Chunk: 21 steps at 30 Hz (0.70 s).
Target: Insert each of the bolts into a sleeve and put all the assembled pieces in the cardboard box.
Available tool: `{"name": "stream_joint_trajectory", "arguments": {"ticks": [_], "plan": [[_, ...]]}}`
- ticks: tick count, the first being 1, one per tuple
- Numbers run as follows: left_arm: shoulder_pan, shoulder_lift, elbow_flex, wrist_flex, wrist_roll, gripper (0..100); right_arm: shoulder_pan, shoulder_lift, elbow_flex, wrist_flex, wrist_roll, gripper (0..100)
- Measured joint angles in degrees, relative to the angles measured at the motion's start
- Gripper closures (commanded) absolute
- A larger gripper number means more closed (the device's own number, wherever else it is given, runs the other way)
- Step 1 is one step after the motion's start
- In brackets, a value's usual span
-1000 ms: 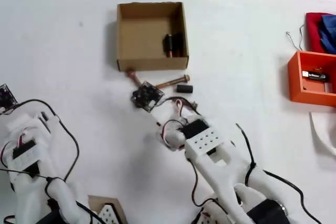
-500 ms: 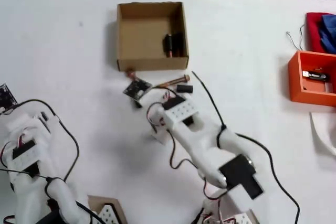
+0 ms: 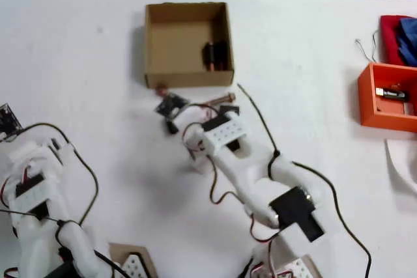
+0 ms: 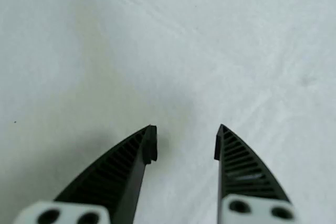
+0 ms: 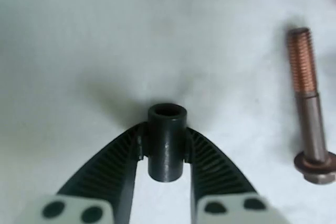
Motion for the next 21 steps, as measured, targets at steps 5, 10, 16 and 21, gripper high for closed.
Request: {"name": "stream_joint_trajectory", "arguments": {"ticks": [5, 10, 16, 21], "plan": [[0.0, 0.0, 0.0, 0.0, -0.44, 80, 6.07, -11.43, -0.44, 2.55, 0.0, 97.5], [4.04, 0.0, -3.25, 8.0, -4.22, 80, 15.21, -35.69, -1.32, 9.05, 0.0, 97.5], [20.4, 2.46, -21.71, 29.27, -4.66, 80, 28.57, -55.21, -1.32, 11.43, -0.09, 97.5], [33.93, 13.89, -41.41, 43.87, -3.96, 80, 36.84, -58.2, -7.12, 11.43, -6.77, 97.5]]}}
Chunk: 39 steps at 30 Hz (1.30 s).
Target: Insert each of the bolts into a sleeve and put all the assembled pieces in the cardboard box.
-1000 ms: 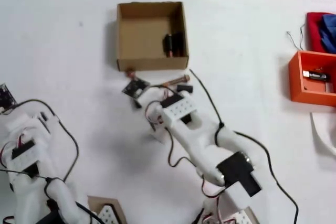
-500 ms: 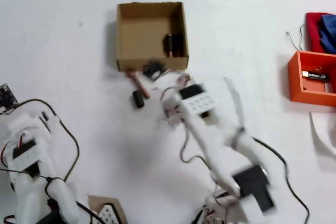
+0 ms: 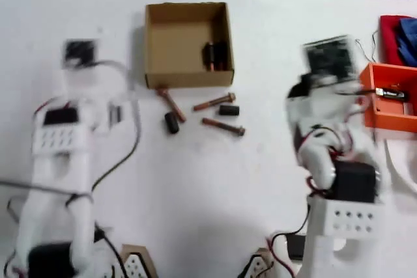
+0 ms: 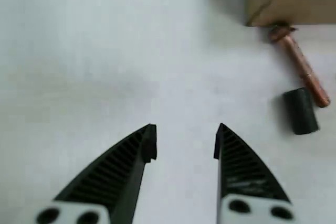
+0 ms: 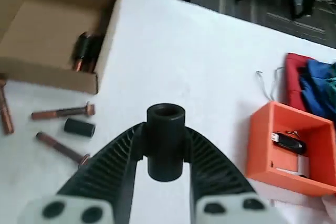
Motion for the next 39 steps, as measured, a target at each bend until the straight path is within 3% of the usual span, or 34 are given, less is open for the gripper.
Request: {"name": "stream_joint_trajectory", "arguments": {"ticks": [3, 10, 18, 27, 39], "plan": [[4.57, 8.44, -10.64, 5.98, 6.33, 80, 3.78, -0.09, -6.24, 0.0, -4.04, 97.5], [11.16, 23.56, -28.31, 14.95, 34.64, 80, 4.57, -0.62, -14.68, -2.11, -6.59, 97.5], [18.99, 37.45, -33.58, 14.07, 36.13, 80, 4.57, 4.66, -14.95, -4.84, -6.59, 97.5], [19.16, 46.24, -41.05, 10.73, 41.32, 80, 4.57, 11.69, -15.03, -8.0, -6.59, 97.5], [18.02, 57.85, -50.64, 8.09, 41.41, 80, 4.84, 12.04, -15.03, -8.26, -6.59, 97.5]]}}
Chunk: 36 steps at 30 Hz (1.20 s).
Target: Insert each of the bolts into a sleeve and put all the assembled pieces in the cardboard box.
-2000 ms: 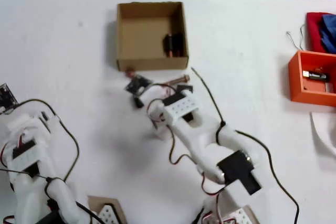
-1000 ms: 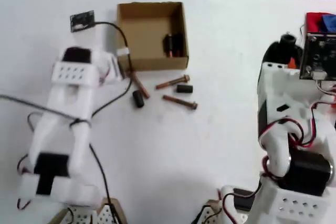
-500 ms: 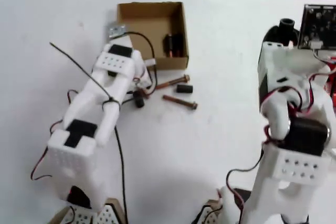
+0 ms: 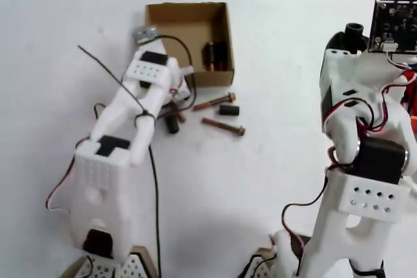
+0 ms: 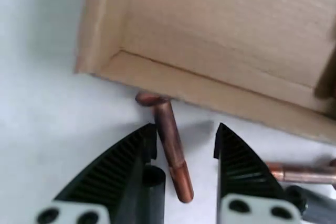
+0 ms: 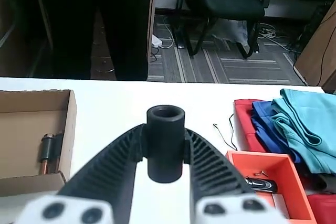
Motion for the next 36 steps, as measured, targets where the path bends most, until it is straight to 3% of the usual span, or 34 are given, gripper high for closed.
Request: {"name": "stream_joint_trajectory", "arguments": {"ticks": [13, 19, 36], "plan": [[-3.34, 0.79, -1.49, 0.0, 0.0, 80, 0.0, 0.18, 0.0, -0.79, 0.0, 97.5], [-4.13, 0.79, -1.49, -0.09, 0.0, 93, 0.0, 0.18, 0.0, -0.79, 0.0, 97.5], [-2.2, 0.97, 0.35, -0.53, 0.0, 91, 0.0, 0.18, 0.0, -0.79, 0.0, 97.5]]}}
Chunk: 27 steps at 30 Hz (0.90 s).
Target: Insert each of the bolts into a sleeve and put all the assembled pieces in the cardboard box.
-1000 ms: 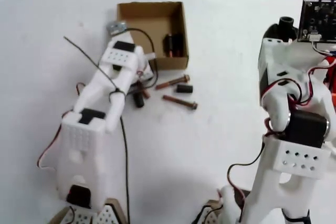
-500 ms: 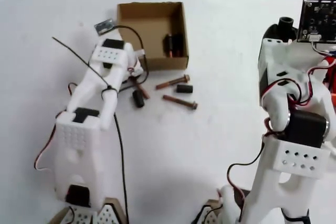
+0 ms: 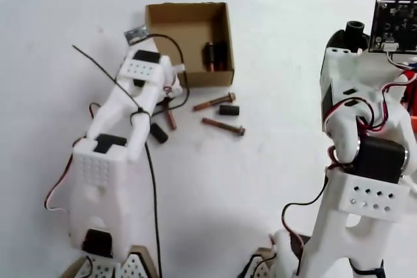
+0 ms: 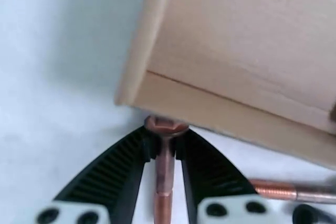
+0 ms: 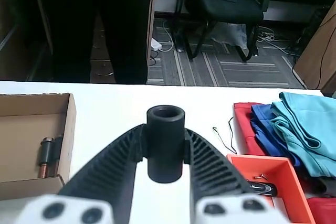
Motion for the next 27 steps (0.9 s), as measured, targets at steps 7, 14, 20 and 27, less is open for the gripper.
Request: {"name": "stream_joint_trajectory", "arguments": {"ticks": [7, 14, 20, 27], "plan": [[0.09, -0.18, 1.05, -0.09, -2.29, 92, 0.0, 0.0, 0.0, 0.0, 0.0, 97.5], [0.18, -0.18, 1.41, -0.97, -3.43, 97, 0.0, 0.0, 0.0, 0.0, 0.0, 97.5], [0.7, -0.18, 1.41, -1.05, -3.52, 97, 0.0, 0.0, 0.0, 0.0, 0.0, 97.5], [3.52, -0.26, 1.49, -0.18, -3.87, 97, 0.0, 0.0, 0.0, 0.0, 0.0, 97.5]]}}
